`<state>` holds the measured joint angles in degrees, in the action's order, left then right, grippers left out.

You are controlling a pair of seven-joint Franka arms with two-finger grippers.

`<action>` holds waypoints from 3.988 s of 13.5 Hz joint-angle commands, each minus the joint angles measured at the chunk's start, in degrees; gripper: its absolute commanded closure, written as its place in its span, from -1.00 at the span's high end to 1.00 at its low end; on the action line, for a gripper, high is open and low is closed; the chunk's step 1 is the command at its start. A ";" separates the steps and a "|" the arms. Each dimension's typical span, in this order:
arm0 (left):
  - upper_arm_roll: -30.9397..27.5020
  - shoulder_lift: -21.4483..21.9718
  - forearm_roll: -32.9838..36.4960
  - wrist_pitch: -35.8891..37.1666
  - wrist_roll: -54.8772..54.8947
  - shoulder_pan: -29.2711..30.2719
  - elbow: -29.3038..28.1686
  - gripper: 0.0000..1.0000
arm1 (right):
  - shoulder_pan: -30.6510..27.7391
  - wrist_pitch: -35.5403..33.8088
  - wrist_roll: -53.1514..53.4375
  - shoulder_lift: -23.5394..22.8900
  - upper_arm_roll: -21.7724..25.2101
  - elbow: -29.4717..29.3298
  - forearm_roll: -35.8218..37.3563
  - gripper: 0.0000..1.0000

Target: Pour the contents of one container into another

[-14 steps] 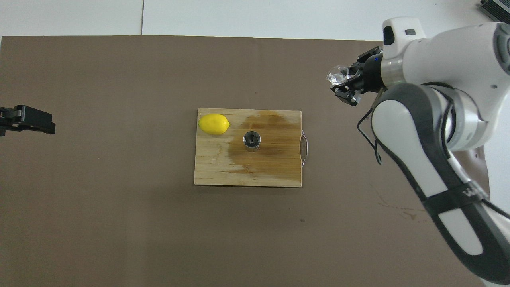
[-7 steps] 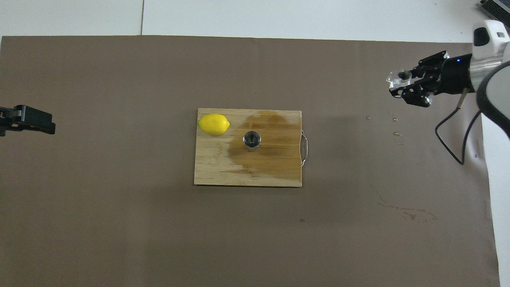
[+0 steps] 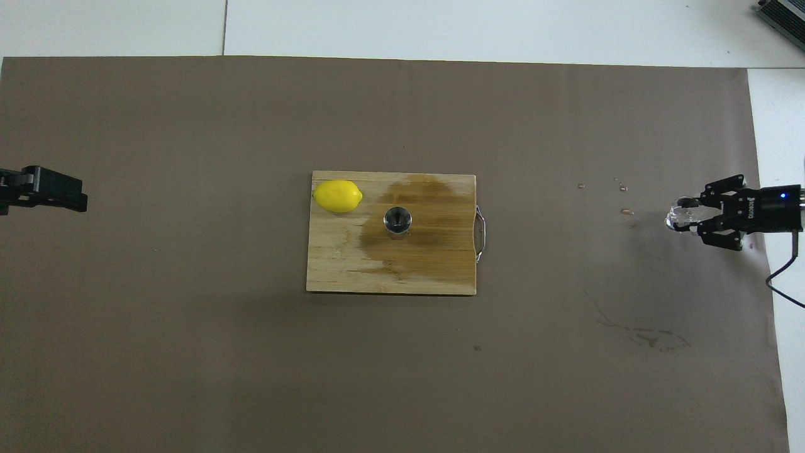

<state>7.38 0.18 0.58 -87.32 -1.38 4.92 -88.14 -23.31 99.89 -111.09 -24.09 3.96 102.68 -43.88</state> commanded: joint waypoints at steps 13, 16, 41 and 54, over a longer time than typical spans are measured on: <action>-0.17 1.14 0.56 0.31 0.68 0.09 -1.16 1.00 | -1.22 -2.59 -20.21 -4.12 -0.88 1.91 -8.06 -0.83; -0.08 1.14 0.56 0.22 0.68 0.09 -1.16 1.00 | -1.30 -2.59 -21.35 -4.47 -0.88 1.91 -8.06 -0.73; -0.17 1.14 0.56 0.22 0.68 0.09 -1.16 1.00 | 15.92 16.85 89.66 19.60 -0.87 -3.26 43.38 1.00; -0.17 1.14 0.56 0.22 0.68 0.09 -1.16 1.00 | 24.59 -3.72 112.05 30.51 5.06 -4.24 45.37 1.00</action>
<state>7.38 0.18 0.58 -87.32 -1.38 4.92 -88.14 -3.09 97.77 -1.00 6.14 5.19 98.40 1.21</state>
